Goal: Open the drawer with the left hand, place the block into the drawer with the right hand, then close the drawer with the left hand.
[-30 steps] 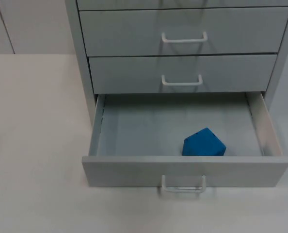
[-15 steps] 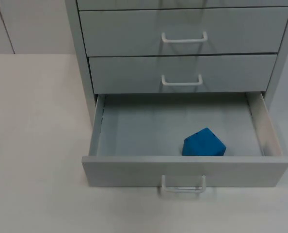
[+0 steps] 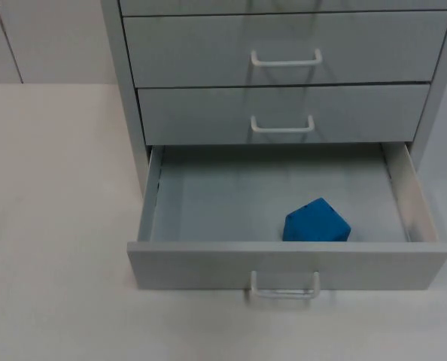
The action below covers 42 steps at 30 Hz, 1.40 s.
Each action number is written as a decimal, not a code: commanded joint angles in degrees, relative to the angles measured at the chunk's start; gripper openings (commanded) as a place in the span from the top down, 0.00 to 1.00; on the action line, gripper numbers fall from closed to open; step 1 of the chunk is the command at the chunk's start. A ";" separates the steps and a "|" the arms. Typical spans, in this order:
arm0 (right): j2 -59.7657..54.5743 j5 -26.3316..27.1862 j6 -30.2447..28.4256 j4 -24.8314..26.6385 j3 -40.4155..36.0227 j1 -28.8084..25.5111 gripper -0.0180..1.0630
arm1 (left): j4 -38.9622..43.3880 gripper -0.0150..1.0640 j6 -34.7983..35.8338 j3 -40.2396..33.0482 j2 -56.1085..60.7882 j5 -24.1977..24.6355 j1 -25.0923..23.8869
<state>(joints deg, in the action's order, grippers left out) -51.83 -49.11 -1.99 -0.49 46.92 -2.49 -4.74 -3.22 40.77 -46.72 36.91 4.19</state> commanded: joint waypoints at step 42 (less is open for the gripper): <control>-1.01 3.05 -0.26 2.26 -0.46 -0.13 0.01 | 10.60 0.99 0.75 -1.46 -23.02 -0.93 39.64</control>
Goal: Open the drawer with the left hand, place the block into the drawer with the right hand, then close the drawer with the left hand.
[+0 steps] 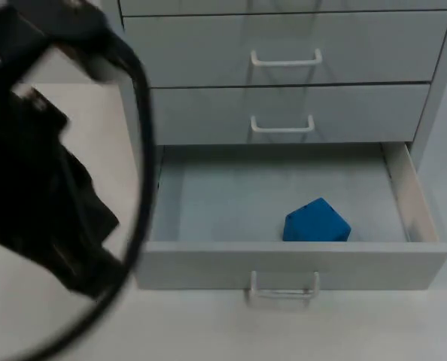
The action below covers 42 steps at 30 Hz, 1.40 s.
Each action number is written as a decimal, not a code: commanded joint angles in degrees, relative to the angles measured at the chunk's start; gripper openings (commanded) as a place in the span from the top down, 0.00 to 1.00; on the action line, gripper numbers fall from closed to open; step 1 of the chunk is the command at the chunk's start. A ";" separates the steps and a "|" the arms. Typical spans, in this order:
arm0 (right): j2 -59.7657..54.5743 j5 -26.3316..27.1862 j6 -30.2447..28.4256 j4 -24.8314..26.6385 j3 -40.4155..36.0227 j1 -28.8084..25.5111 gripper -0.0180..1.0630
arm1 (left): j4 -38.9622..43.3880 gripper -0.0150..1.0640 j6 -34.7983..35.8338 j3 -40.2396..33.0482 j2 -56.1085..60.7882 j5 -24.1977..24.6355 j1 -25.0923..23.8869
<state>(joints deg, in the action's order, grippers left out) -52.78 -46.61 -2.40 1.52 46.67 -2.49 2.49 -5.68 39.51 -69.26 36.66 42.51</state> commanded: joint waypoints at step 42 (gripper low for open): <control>-0.06 0.98 -0.21 2.14 -0.21 -0.13 0.01 | 41.44 0.99 27.48 18.52 -44.00 -19.35 11.36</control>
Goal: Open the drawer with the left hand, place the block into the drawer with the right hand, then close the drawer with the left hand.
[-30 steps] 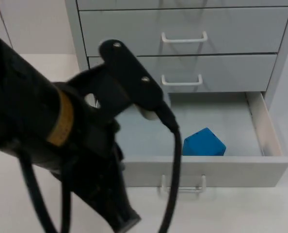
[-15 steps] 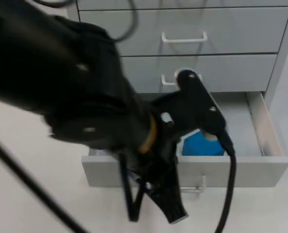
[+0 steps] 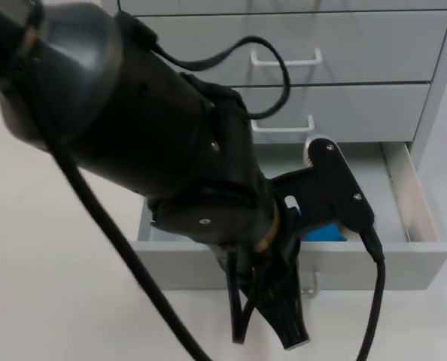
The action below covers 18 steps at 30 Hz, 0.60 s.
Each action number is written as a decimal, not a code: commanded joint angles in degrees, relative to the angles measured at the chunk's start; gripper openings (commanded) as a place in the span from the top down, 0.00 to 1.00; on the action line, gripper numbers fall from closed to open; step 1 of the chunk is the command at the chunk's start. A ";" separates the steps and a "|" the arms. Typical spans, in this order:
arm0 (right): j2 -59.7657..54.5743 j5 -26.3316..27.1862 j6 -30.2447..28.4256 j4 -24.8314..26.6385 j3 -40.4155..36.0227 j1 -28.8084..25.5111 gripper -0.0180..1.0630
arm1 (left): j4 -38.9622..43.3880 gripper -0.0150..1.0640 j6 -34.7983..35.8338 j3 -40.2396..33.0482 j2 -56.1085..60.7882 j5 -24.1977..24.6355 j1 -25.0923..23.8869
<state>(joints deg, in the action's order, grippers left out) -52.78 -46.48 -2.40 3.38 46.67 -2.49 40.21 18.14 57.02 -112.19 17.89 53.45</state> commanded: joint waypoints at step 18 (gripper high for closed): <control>-0.06 1.30 -0.03 1.26 -0.21 -0.13 0.01 | 47.32 0.99 45.42 2.25 -3.81 10.70 0.43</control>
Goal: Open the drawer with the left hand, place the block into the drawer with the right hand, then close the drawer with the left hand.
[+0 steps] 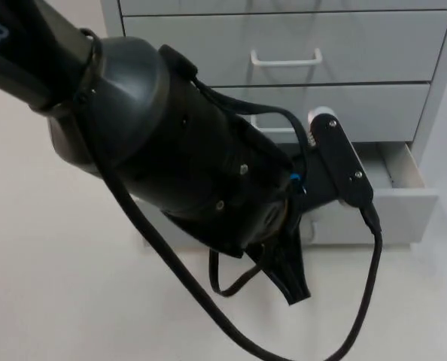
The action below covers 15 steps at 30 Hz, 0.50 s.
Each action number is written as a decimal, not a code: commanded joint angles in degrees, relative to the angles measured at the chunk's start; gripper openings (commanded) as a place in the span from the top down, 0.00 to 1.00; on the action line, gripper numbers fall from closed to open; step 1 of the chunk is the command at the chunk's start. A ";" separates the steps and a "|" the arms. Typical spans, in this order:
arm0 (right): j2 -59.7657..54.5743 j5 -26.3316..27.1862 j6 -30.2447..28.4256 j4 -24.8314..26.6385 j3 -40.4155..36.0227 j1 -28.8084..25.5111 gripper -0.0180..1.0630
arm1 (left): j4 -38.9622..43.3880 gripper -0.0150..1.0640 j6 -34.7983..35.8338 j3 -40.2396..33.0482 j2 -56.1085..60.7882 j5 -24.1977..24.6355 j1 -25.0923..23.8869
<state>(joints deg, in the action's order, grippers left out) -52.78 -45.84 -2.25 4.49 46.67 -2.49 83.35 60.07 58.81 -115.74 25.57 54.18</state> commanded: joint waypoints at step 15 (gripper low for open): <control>-0.06 0.66 -0.18 0.25 -0.21 -0.13 0.01 | 16.60 0.99 17.26 3.68 -4.27 8.15 -4.27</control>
<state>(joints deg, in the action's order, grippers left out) -52.78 -45.72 -2.25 4.49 46.67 -2.49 99.02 76.03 61.79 -119.78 31.19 50.95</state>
